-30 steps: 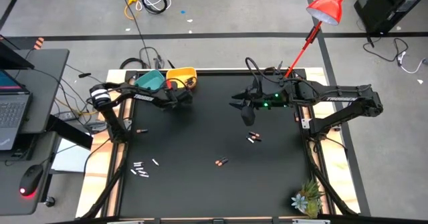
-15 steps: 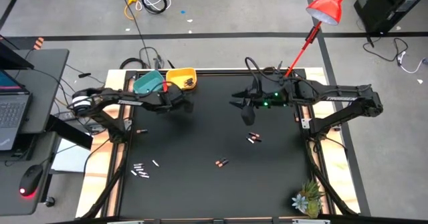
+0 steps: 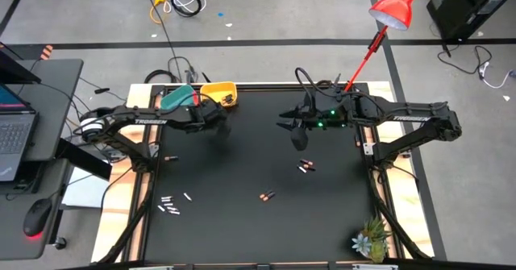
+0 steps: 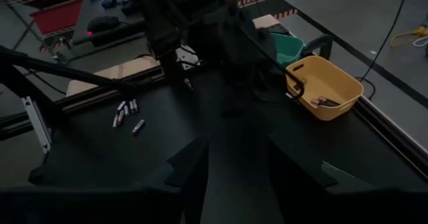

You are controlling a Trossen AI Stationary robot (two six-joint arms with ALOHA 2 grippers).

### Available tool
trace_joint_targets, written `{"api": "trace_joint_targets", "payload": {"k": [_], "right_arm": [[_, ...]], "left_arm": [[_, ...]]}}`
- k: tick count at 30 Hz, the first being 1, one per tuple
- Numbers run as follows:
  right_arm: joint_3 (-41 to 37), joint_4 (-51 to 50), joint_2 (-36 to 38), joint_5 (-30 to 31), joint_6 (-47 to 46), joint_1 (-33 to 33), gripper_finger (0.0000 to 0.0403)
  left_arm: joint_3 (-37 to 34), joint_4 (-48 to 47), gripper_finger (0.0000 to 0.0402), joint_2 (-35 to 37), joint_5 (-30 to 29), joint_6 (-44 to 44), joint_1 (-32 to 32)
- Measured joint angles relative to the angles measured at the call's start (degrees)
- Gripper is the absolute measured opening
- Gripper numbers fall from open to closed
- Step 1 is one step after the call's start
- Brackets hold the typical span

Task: Sort batteries
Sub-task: Put the silver battery into the blue bin

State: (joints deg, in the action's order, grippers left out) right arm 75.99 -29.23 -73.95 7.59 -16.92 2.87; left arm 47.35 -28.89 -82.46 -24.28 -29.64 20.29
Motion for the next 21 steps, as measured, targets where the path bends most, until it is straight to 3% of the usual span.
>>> {"api": "trace_joint_targets", "payload": {"k": [4,7,15,21], "right_arm": [[0.0,0.0,0.0,-1.4,-1.2,0.0,0.0158],[0.0,0.0,0.0,-1.9,-2.0,0.0,0.0158],[0.0,-3.7,0.0,-0.2,-2.0,-1.0,0.0158],[0.0,-6.9,0.0,3.3,-1.1,-2.0,0.0158]], "left_arm": [[0.0,-2.2,0.0217,0.0,5.3,17.2,0.3],[0.0,-2.1,0.0235,0.0,10.0,25.2,1.2],[-1.0,3.7,0.0201,1.4,18.3,33.6,9.1],[-1.7,7.3,0.0178,1.5,18.8,37.8,13.5]]}}
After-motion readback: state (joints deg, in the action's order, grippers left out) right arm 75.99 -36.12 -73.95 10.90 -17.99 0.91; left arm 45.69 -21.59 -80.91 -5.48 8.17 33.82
